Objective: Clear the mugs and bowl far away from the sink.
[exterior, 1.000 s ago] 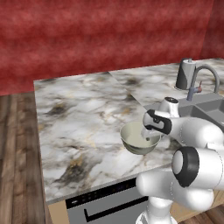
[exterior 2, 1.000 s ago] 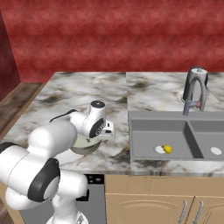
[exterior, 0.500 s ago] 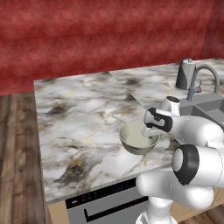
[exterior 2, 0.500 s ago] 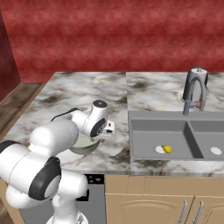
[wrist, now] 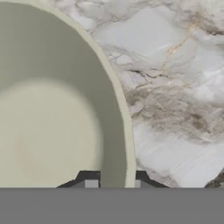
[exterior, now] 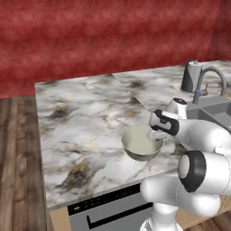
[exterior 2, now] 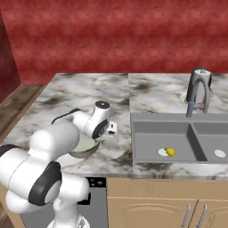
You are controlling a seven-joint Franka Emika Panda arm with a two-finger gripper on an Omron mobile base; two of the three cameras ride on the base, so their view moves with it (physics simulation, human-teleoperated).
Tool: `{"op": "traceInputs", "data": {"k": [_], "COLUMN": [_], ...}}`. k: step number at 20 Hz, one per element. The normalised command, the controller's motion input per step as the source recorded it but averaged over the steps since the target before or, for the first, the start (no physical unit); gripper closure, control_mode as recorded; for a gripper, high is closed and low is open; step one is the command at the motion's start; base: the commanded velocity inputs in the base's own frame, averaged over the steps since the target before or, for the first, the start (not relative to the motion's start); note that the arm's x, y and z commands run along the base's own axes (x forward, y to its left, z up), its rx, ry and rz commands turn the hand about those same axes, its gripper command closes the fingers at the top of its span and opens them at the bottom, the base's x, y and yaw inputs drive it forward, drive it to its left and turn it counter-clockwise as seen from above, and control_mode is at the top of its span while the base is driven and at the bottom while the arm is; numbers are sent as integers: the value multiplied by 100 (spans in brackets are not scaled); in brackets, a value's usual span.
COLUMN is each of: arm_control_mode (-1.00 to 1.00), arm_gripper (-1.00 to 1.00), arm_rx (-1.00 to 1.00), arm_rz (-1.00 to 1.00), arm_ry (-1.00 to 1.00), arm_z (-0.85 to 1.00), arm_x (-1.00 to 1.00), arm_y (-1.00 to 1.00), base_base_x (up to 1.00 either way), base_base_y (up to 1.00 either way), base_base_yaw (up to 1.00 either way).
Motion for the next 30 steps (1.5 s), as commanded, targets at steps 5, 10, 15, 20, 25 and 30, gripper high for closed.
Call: {"op": "traceInputs", "data": {"k": [5, 10, 15, 20, 25, 30], "arm_control_mode": [-100, -100, -100, 100, 100, 100], "arm_gripper": [100, 100, 100, 100, 100, 100], "arm_rx": [12, 24, 12, 0, 0, 0], "arm_rz": [-5, -16, -26, -17, 0, 0], "arm_ry": [-16, -8, -10, -1, 0, 0], "arm_z": [89, 100, 83, 9, 0, 0], "arm_x": [-31, -29, -12, -1, 0, 0], "arm_y": [0, 0, 0, 0, 0, 0], "base_base_x": [0, 0, 0, -18, -57, -40], "base_base_y": [0, 0, 0, -19, -18, -20], "base_base_yaw": [0, 0, 0, -22, -74, -84]}}
